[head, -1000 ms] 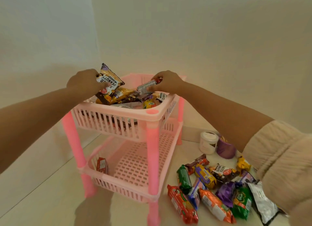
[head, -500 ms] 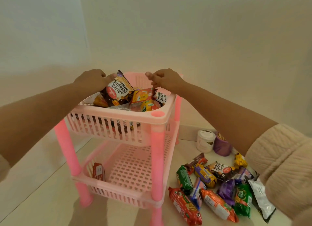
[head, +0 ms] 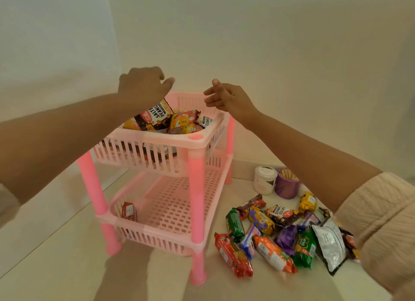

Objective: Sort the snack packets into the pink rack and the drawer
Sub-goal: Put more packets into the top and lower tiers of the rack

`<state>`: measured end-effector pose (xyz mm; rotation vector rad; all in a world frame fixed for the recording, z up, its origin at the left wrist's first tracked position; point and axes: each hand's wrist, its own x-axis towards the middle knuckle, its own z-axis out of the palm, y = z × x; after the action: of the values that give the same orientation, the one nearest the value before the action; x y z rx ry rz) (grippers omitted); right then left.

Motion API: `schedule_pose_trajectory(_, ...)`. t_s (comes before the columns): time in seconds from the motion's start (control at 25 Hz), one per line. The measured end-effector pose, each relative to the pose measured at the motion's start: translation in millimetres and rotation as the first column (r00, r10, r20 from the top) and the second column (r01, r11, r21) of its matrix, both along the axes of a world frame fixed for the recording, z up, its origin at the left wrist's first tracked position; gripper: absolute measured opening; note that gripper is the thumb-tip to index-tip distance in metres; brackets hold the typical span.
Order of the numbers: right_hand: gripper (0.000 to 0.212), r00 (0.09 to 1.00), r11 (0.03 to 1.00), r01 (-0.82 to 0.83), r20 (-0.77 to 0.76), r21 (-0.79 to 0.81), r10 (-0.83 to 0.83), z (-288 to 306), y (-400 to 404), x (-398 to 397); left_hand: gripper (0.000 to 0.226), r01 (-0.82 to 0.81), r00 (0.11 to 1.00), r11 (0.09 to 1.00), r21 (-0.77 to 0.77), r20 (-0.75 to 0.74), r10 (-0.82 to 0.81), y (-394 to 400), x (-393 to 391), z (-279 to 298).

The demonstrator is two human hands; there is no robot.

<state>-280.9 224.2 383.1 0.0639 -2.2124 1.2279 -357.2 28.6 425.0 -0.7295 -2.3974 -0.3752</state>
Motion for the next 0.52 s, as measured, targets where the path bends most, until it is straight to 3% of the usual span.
schedule_pose_trajectory(0.16,0.046,1.000,1.000,0.012,-0.018,-0.006,-0.012,5.3,16.9,35.8,0.047,0.171,0.979,0.984,0.055,-0.120,-0.164,49.4,50.7,22.5)
schedule_pose_trajectory(0.32,0.048,0.998,0.998,0.063,-0.011,0.013,-0.063,10.5,48.9,83.5,0.045,0.442,0.893,0.866,0.231,-0.028,-0.449,104.9,92.3,16.5)
schedule_pose_trajectory(0.52,0.050,0.987,0.987,0.158,0.017,0.024,-0.158,5.6,100.6,142.5,0.049,0.516,0.841,0.818,0.253,0.031,-0.540,175.8,132.8,-6.1)
